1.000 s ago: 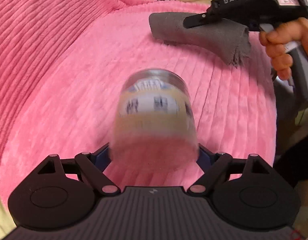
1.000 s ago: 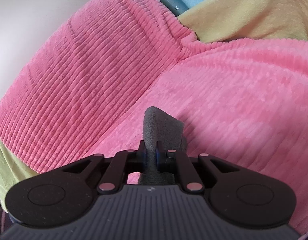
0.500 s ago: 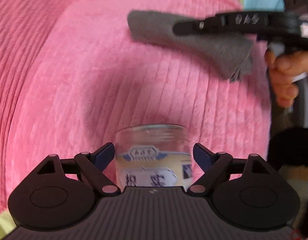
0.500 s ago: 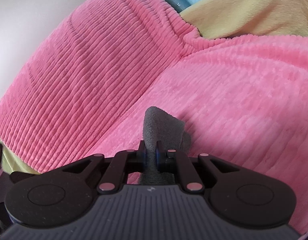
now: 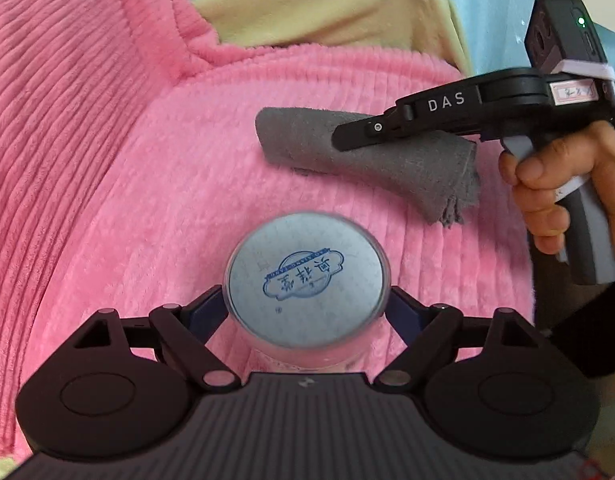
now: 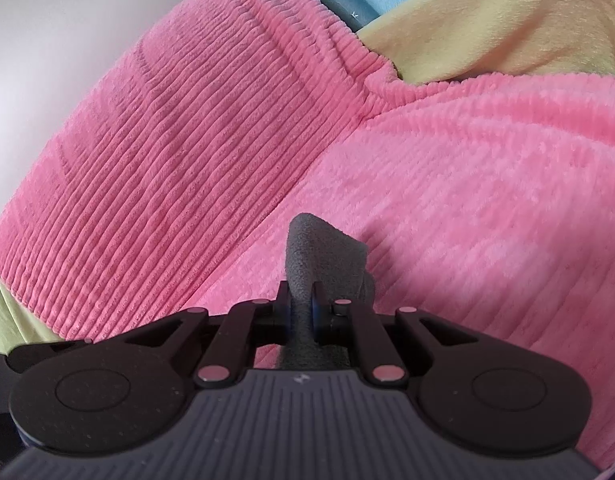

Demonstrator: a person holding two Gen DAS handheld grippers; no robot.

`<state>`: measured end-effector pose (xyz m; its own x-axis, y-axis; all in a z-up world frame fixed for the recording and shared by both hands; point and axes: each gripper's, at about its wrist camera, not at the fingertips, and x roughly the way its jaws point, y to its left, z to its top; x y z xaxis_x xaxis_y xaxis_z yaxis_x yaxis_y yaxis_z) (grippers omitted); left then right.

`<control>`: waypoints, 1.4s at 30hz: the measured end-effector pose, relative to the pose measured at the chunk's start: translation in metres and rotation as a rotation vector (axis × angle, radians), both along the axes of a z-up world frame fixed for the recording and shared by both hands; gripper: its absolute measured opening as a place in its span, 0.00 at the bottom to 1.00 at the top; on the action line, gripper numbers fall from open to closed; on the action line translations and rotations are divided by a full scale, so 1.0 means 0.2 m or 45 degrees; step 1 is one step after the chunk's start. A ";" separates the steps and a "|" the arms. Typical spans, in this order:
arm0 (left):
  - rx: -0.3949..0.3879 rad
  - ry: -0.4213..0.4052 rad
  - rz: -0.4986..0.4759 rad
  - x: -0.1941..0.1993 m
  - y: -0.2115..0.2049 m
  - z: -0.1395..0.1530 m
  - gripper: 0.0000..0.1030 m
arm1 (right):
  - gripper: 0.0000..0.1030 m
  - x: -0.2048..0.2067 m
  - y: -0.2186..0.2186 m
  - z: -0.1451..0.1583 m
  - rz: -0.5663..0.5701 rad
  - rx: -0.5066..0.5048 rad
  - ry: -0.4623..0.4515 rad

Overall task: Clean container
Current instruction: 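Rotate the jar in the left gripper to turn its white lid toward the cloth, then hold the jar in the left gripper while the right gripper wipes its white lid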

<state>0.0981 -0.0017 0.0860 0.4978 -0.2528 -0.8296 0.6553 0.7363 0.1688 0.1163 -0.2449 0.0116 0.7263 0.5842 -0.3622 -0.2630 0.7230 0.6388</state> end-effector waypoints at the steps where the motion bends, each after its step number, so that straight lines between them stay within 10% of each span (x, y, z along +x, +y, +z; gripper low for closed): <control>1: -0.011 -0.025 0.002 -0.01 0.00 -0.02 0.83 | 0.07 0.00 0.00 0.00 0.001 -0.004 0.000; 11: -0.220 -0.322 0.091 -0.10 0.02 -0.15 0.83 | 0.07 -0.04 0.03 0.07 0.086 -0.010 -0.132; 20: -0.358 -0.532 0.241 -0.22 0.08 -0.28 0.82 | 0.07 -0.11 0.22 0.15 0.489 -0.153 -0.323; 33: -0.388 -0.537 0.252 -0.20 0.10 -0.31 0.82 | 0.07 -0.14 0.35 0.12 0.678 -0.200 -0.254; 42: -0.404 -0.537 0.259 -0.20 0.10 -0.31 0.82 | 0.06 -0.05 0.40 0.12 0.536 -0.238 -0.299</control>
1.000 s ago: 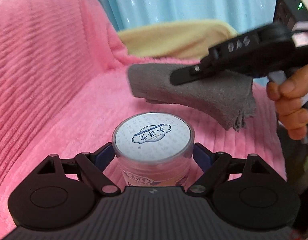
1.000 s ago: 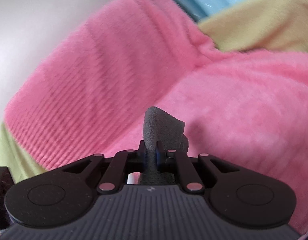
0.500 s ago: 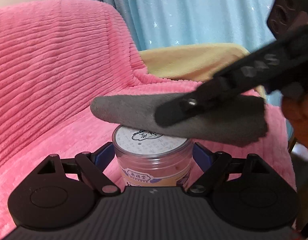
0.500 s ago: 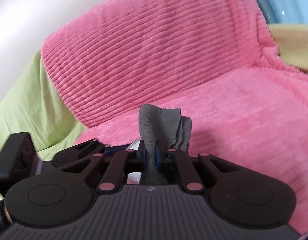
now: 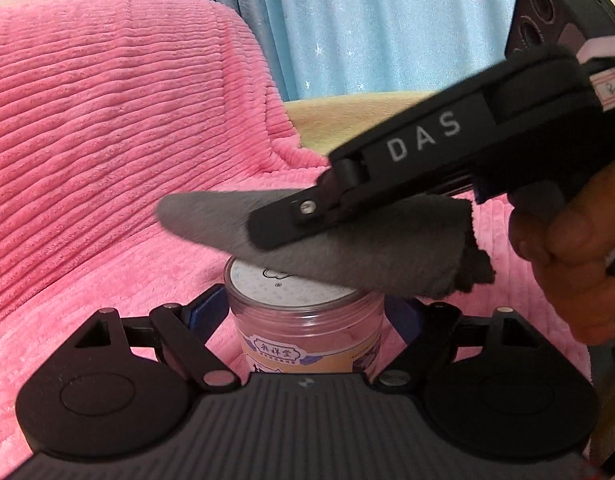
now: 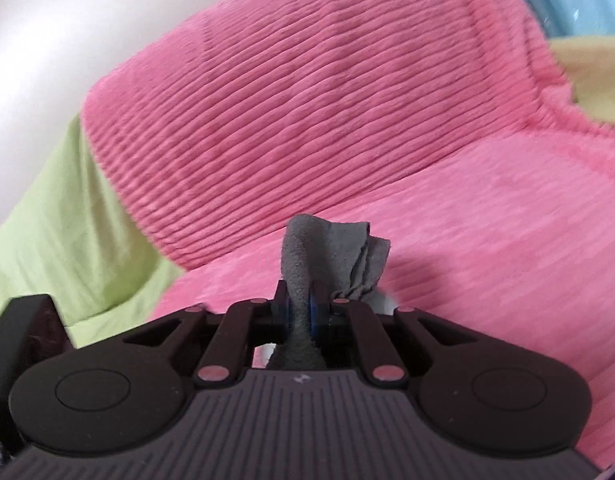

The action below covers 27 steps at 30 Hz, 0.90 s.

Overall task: Clean container
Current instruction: 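Hold the jar in the left gripper while the right gripper wipes its white lid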

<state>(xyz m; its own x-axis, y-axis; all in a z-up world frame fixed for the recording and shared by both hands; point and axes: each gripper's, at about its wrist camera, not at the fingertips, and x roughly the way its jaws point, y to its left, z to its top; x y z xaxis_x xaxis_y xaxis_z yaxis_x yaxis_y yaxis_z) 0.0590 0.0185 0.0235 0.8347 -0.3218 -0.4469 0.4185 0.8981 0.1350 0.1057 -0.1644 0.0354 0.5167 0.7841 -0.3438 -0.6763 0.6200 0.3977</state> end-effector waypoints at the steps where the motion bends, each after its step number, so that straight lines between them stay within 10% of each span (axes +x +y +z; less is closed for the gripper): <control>1: -0.001 0.000 -0.002 0.00 0.00 0.00 0.82 | 0.06 0.00 -0.01 0.00 -0.013 -0.009 -0.007; 14: -0.004 0.023 0.006 0.00 0.01 -0.01 0.82 | 0.07 -0.10 -0.02 0.01 0.119 -0.010 0.050; 27: -0.032 0.034 -0.002 0.03 0.03 -0.01 0.82 | 0.07 -0.05 -0.09 0.00 -0.055 -0.037 0.027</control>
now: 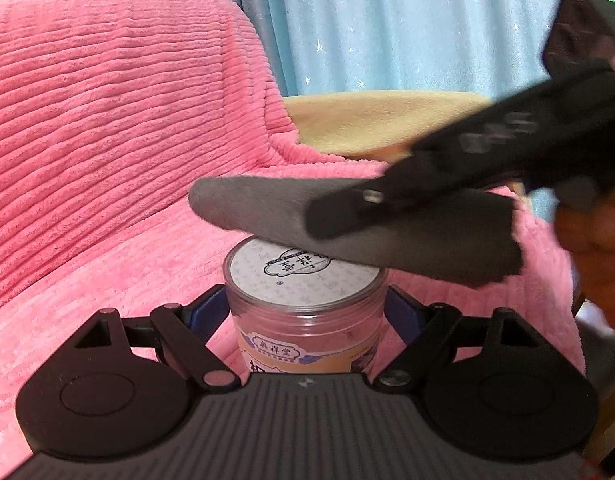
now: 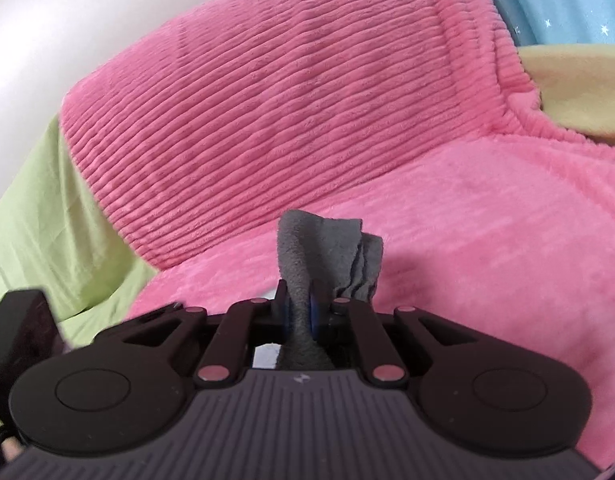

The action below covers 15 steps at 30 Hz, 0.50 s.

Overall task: Clean container
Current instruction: 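Hold the jar in the left gripper while the right gripper wipes its white lid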

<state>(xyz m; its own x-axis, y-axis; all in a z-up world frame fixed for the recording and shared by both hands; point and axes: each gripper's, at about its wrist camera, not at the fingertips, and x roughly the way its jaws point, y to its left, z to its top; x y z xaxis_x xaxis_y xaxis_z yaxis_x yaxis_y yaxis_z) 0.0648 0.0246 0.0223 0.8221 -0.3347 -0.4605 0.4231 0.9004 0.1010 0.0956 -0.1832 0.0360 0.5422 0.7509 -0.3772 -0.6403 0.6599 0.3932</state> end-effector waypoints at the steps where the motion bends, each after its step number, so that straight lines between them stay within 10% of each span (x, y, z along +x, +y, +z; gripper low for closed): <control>1: -0.003 0.002 0.002 0.00 0.00 0.00 0.82 | 0.07 -0.02 -0.01 0.00 0.019 0.002 0.009; 15: -0.001 0.003 -0.001 0.01 0.01 0.00 0.82 | 0.06 0.06 0.11 -0.01 -0.008 -0.004 -0.053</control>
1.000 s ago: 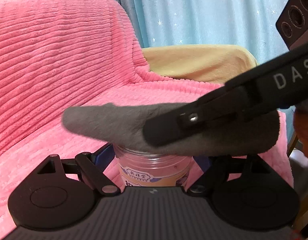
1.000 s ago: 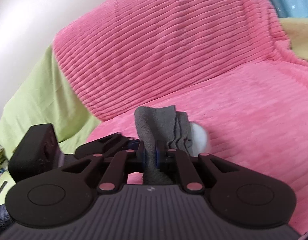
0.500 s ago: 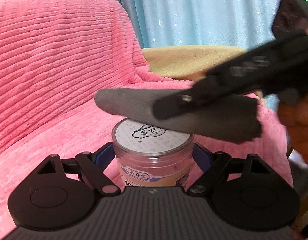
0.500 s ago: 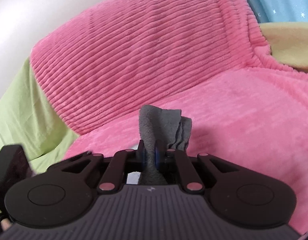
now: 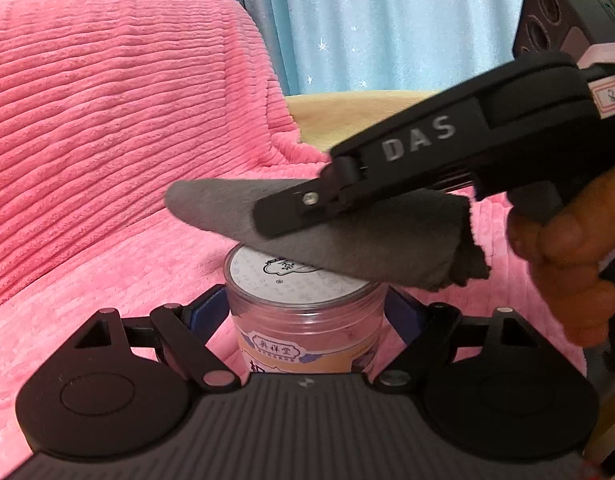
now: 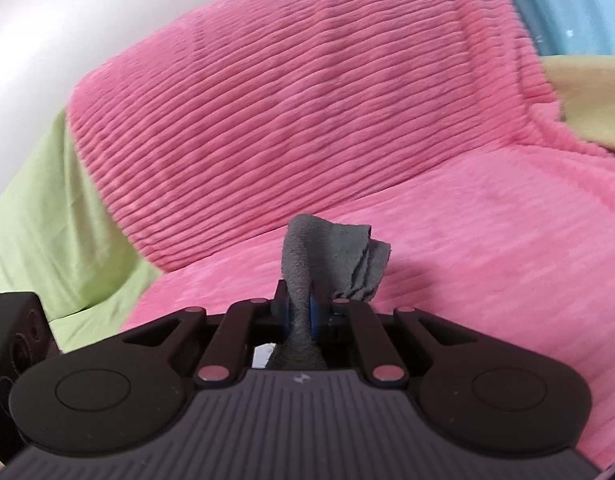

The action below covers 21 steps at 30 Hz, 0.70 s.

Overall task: Clean container
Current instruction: 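Hold the jar in the left gripper while the right gripper wipes its white lid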

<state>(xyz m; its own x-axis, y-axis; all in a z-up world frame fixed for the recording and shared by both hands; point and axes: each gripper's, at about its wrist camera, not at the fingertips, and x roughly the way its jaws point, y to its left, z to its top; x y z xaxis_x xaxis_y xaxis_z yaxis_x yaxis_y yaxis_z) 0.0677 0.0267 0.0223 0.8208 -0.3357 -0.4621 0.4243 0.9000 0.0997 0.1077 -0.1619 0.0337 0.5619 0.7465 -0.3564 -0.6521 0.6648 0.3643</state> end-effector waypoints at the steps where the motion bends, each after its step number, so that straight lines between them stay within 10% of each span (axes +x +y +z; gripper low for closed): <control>1: 0.003 -0.001 -0.003 0.00 0.00 0.00 0.82 | 0.06 -0.01 -0.02 0.00 -0.005 -0.005 0.007; 13: 0.008 0.003 0.119 -0.11 -0.21 0.01 0.82 | 0.07 -0.10 0.02 0.01 0.119 0.007 0.065; 21: -0.012 0.005 0.111 -0.10 -0.20 0.01 0.82 | 0.06 0.01 -0.03 0.01 -0.049 -0.004 0.005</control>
<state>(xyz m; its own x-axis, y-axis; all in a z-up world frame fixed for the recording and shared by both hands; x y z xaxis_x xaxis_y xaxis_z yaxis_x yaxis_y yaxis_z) 0.0479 -0.0127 0.0248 0.8455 -0.2670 -0.4624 0.3443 0.9346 0.0898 0.1087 -0.1686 0.0348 0.5889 0.7230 -0.3613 -0.6244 0.6908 0.3647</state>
